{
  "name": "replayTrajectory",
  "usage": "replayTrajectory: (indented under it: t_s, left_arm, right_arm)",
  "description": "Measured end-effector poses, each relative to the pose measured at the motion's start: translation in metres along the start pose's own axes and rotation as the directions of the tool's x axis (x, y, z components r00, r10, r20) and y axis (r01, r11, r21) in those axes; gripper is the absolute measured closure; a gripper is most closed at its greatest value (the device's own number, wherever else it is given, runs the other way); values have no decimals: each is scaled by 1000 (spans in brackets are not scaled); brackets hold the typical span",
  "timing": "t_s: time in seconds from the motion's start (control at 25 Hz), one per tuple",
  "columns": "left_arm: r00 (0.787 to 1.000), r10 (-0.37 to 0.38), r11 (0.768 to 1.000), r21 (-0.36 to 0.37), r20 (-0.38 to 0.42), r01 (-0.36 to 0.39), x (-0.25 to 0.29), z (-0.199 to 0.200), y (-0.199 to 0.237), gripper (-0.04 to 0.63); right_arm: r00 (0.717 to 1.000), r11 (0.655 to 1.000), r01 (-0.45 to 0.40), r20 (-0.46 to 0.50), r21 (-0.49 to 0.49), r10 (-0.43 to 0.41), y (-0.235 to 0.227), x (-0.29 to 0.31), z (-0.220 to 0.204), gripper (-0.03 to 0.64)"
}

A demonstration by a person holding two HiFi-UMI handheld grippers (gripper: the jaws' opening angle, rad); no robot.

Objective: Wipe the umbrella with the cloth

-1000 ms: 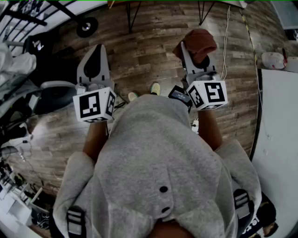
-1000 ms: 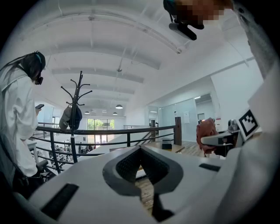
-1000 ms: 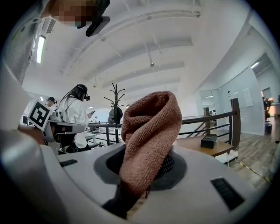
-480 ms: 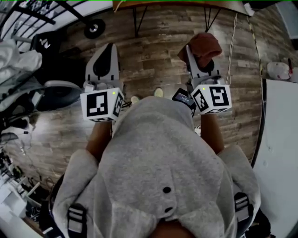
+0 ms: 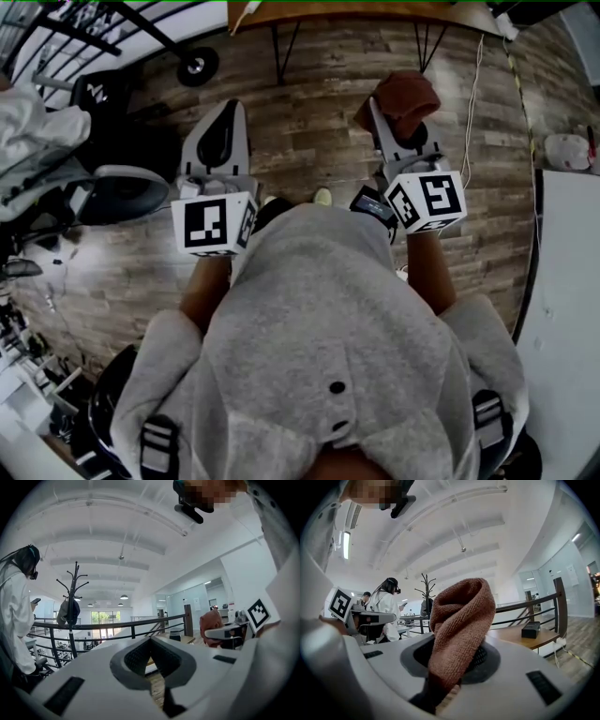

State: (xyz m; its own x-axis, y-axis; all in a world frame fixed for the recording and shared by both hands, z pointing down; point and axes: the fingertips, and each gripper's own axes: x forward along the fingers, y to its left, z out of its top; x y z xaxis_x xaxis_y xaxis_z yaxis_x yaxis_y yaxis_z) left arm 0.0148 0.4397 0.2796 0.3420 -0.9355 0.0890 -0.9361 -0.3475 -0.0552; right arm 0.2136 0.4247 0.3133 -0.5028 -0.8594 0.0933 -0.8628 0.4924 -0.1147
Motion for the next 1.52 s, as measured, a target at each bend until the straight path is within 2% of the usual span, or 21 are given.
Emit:
replayTrajectory:
  t_s: [0.32,0.68,0.92,1.52]
  left_arm:
    - [1000,23,1000,14,7,-23,-5,7,10,581]
    - [1000,-15,1000,-5,27,15,22,6,31,581]
    - [999,-36,999,12,11,36,62,-1,52,581]
    - [998,-63,997,-35,-24,62,190,-5,143,581]
  right_arm:
    - [999,998,-49,-15,-26,48,15,10,2,497]
    - [999,998,-37,-20,-42,36,18,41,1,497]
    - [999,998,-37,-30,-46,36,7,84,5,497]
    - [998,999,-35,-62,-38,33,-25,241,18,497]
